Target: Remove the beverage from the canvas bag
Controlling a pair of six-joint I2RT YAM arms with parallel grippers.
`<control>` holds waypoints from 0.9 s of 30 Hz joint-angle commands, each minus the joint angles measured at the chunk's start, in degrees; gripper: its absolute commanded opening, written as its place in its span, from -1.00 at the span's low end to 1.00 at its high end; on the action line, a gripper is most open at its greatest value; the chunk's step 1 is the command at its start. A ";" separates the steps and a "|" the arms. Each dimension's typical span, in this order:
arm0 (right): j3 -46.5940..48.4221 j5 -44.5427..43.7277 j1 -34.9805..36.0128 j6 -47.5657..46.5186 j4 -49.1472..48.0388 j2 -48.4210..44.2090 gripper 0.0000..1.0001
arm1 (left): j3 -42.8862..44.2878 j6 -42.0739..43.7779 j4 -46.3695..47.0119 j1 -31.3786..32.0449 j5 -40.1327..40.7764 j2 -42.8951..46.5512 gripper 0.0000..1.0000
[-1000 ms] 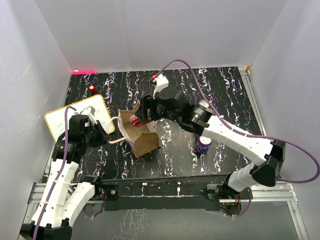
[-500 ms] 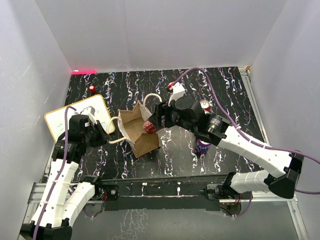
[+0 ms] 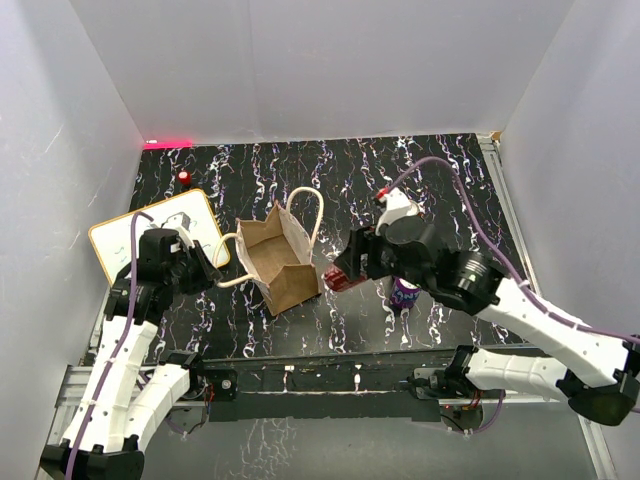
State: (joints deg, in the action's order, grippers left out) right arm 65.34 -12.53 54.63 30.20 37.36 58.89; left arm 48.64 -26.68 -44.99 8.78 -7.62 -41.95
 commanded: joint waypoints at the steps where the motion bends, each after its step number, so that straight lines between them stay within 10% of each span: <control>1: -2.34 -2.93 -0.28 6.43 5.37 -5.83 -0.85 | -0.30 -0.02 -0.27 -0.34 0.65 -0.92 -1.00; 16: -16.08 -0.05 -0.23 25.33 20.90 -7.76 -0.85 | -0.30 -0.04 -0.31 -0.34 0.74 -1.91 -1.00; 27: -19.01 -19.49 -0.24 38.53 27.99 -6.33 -0.85 | -0.30 0.21 -0.27 -0.34 0.25 -0.79 -1.00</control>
State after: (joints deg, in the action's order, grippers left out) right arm 44.91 -20.80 54.61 61.65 65.23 54.17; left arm 48.64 -26.68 -44.99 8.78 -7.49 -43.57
